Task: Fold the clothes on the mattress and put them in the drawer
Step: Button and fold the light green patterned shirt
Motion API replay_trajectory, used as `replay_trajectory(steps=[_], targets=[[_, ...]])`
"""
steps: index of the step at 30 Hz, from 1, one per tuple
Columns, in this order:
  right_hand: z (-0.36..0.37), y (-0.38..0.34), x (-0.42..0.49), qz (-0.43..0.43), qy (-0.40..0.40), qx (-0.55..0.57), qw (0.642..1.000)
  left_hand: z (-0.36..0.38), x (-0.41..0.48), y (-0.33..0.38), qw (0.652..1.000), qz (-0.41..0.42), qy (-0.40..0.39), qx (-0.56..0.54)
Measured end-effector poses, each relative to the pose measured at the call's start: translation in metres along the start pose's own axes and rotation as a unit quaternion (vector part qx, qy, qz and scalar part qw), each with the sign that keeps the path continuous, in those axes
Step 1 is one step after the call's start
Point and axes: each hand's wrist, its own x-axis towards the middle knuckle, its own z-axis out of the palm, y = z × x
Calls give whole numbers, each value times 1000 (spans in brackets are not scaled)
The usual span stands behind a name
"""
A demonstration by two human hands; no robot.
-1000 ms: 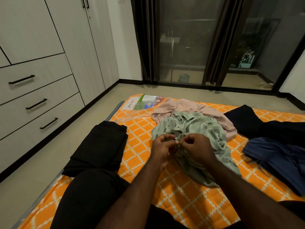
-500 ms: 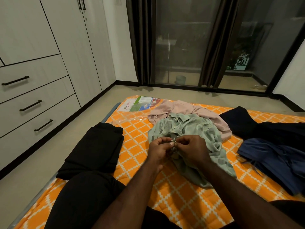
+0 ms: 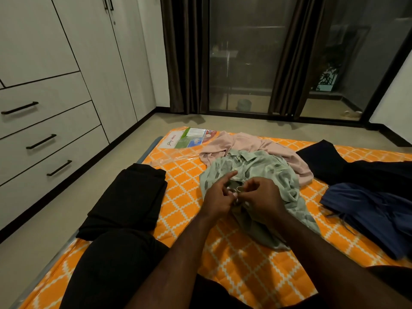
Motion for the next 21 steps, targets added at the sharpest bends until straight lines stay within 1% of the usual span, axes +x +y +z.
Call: replay_trajectory(steps=[2, 3, 4, 5, 7, 9, 12, 13, 14, 16, 18, 19, 21], targets=[[-1, 1, 3, -69, -24, -102, 992, -4, 0, 2, 997, -27, -72, -19], [-1, 1, 4, -102, -44, -155, 982, -4, -2, 2, 995, -42, -89, -21], [0, 1, 6, -123, -63, -195, 971, -4, -2, 1, 995, -49, -87, -7], [0, 1, 6, -135, -74, -217, 964, -4, -2, -1, 996, -48, -72, 18], [3, 2, 6, -150, -67, -240, 957, -2, -1, -5, 996, -38, -35, 72], [5, 4, 3, -178, -36, -268, 946, 1, 0, -4, 993, -25, 5, 111], [7, 2, -1, -236, 21, -293, 926, 6, -2, -1, 990, -9, 68, 122], [7, 1, -2, -270, 44, -301, 913, 8, -2, -1, 989, -5, 84, 118], [8, 1, -2, -314, 69, -316, 893, 8, -2, -1, 990, -4, 94, 109], [10, 6, 0, -401, 103, -356, 838, 10, -2, -2, 990, -7, 109, 85], [12, 15, 3, -457, 125, -383, 793, 10, -2, -4, 990, -20, 124, 68], [13, 19, 4, -471, 134, -389, 781, 11, -2, -5, 989, -31, 132, 57], [16, 23, 2, -482, 141, -384, 775, 13, -1, -9, 988, -55, 141, 32]])
